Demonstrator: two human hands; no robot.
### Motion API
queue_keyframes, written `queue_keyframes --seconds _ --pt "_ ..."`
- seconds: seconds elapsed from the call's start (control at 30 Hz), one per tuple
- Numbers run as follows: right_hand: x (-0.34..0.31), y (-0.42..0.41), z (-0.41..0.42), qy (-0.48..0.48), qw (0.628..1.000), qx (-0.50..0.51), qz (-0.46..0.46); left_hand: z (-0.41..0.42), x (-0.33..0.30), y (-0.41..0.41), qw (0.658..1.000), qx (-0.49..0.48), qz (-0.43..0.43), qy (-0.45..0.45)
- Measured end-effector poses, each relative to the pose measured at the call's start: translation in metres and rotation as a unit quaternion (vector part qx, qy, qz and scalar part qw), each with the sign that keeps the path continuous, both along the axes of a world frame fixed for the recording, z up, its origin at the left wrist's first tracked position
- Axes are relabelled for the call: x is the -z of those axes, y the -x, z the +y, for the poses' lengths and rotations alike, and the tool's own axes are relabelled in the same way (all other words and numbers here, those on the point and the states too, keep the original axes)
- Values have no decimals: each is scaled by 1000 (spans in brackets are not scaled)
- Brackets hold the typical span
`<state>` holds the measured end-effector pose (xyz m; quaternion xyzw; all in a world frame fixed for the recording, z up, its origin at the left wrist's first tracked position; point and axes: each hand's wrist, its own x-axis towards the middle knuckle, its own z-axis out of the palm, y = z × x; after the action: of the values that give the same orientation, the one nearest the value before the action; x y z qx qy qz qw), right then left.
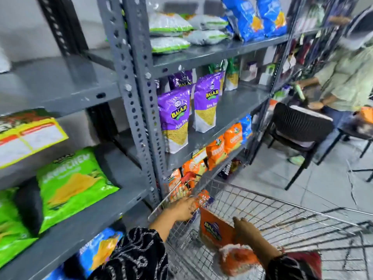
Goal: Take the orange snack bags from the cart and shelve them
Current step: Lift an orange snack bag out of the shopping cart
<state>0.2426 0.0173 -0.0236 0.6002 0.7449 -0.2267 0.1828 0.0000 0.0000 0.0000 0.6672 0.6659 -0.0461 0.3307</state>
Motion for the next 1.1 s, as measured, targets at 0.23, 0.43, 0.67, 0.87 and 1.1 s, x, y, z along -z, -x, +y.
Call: queue_keyframes --seconds 0.23,0.43,0.67,0.87,1.1 --pt "44 -11 7 15 997 66 27 39 45 -19 998 -59 -1 -19" --pt "54 -10 11 0 989 134 61 34 69 -38 985 -134 -16 -107" --pt "45 -10 -1 -69 954 208 204 10 47 -11 963 -244 -57 -101" --pt "-5 22 -21 -181 851 240 430 -24 0 7 907 -299 -235 -179" --pt "-101 64 -29 -327 745 243 528 -74 -88 -2 826 -349 -241 -371"
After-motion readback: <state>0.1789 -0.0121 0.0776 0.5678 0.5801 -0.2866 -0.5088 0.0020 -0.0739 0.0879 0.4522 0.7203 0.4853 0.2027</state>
